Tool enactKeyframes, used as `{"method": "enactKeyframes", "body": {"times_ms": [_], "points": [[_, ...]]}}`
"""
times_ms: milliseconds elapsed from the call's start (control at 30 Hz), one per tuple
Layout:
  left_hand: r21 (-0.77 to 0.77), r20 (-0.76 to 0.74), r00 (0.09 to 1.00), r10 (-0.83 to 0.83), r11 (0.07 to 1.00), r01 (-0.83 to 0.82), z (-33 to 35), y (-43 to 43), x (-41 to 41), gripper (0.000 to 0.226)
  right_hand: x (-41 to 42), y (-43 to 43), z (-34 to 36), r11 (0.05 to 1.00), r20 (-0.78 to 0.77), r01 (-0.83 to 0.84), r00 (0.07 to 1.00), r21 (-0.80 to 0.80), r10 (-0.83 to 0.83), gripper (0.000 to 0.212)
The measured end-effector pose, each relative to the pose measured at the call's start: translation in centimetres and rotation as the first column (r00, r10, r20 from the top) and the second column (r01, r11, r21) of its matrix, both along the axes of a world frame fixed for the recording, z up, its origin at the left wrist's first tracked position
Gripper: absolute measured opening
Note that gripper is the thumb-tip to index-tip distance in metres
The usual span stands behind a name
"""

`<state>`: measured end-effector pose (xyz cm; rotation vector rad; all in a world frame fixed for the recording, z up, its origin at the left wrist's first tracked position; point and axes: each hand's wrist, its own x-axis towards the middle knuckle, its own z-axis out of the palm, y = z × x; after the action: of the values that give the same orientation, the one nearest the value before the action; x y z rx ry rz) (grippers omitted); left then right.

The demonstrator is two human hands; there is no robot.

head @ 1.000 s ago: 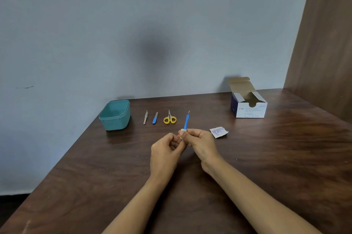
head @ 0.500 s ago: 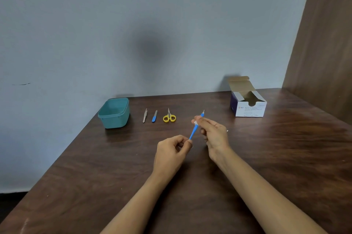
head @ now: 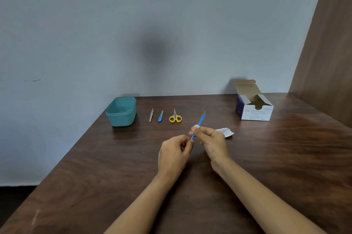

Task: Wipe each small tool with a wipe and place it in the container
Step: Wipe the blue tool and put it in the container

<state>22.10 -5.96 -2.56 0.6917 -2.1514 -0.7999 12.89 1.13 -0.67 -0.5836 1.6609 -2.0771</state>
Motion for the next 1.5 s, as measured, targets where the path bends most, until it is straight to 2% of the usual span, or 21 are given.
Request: {"method": "enactKeyframes", "body": {"times_ms": [133, 233, 300, 367, 433, 500, 667, 867, 1000, 1133, 1233, 1333, 1400, 1500], "points": [[0.072, -0.04, 0.999, 0.009, 0.997, -0.007, -0.3, -0.6, -0.3, 0.022, 0.7, -0.3, 0.0, 0.997, -0.04, -0.057, 0.997, 0.044, 0.059, 0.013], [0.132, -0.098, 0.994, -0.041, 0.99, 0.054, 0.3, -0.1, -0.1, 0.022, 0.2, 0.3, 0.8, 0.996, 0.013, -0.083, 0.997, 0.039, 0.083, 0.012], [0.228, -0.159, 0.986, -0.057, 0.969, 0.093, 0.7, 0.1, 0.1, 0.025, -0.1, 0.8, 1.4, 0.994, 0.036, -0.109, 0.993, 0.011, 0.108, 0.011], [0.398, -0.246, 0.969, 0.016, 0.913, 0.086, 1.0, -0.2, 0.2, 0.034, -0.2, 1.0, 1.7, 0.989, -0.003, -0.149, 0.989, 0.018, 0.149, 0.011], [0.574, -0.342, 0.936, 0.089, 0.808, 0.133, 1.4, -0.7, 0.4, 0.04, -0.1, 1.0, 1.8, 0.974, -0.035, -0.221, 0.974, 0.053, 0.223, 0.013], [0.646, -0.387, 0.919, 0.07, 0.732, 0.216, 1.7, -1.0, 0.6, 0.038, 0.2, 1.0, 1.9, 0.951, -0.045, -0.293, 0.953, 0.1, 0.298, 0.013], [0.695, -0.415, 0.909, -0.036, 0.633, 0.342, 2.3, -1.4, 0.8, 0.034, 0.5, 1.2, 1.9, 0.919, -0.036, -0.356, 0.93, 0.169, 0.366, 0.012], [0.679, -0.441, 0.89, -0.113, 0.607, 0.414, 2.3, -1.4, 0.8, 0.034, 0.5, 1.3, 1.8, 0.886, -0.073, -0.414, 0.897, 0.207, 0.436, 0.013], [0.705, -0.505, 0.862, -0.044, 0.555, 0.441, 2.2, -1.6, 0.7, 0.02, 0.7, 1.1, 1.6, 0.858, -0.103, -0.453, 0.867, 0.241, 0.487, 0.01], [0.766, -0.546, 0.832, 0.103, 0.464, 0.445, 1.8, -2.2, 0.5, 0.013, 0.9, 0.9, 1.5, 0.832, -0.13, -0.461, 0.846, 0.309, 0.517, 0.013], [0.781, -0.575, 0.792, 0.205, 0.427, 0.456, 2.0, -2.3, 0.4, 0.009, 1.1, 0.7, 0.9, 0.839, -0.231, -0.385, 0.84, 0.384, 0.491, 0.015], [0.775, -0.582, 0.785, 0.213, 0.438, 0.456, 1.8, -2.3, 0.2, 0.009, 1.1, 0.5, 0.6, 0.868, -0.332, -0.271, 0.843, 0.416, 0.423, 0.013], [0.78, -0.578, 0.787, 0.216, 0.431, 0.454, 1.6, -2.4, 0.2, 0.01, 1.0, 0.7, 0.7, 0.863, -0.289, -0.314, 0.849, 0.396, 0.442, 0.015], [0.784, -0.593, 0.768, 0.243, 0.392, 0.481, 1.3, -2.9, 0.1, 0.014, 0.8, 0.8, 1.2, 0.84, -0.131, -0.455, 0.851, 0.296, 0.508, 0.02]]}}
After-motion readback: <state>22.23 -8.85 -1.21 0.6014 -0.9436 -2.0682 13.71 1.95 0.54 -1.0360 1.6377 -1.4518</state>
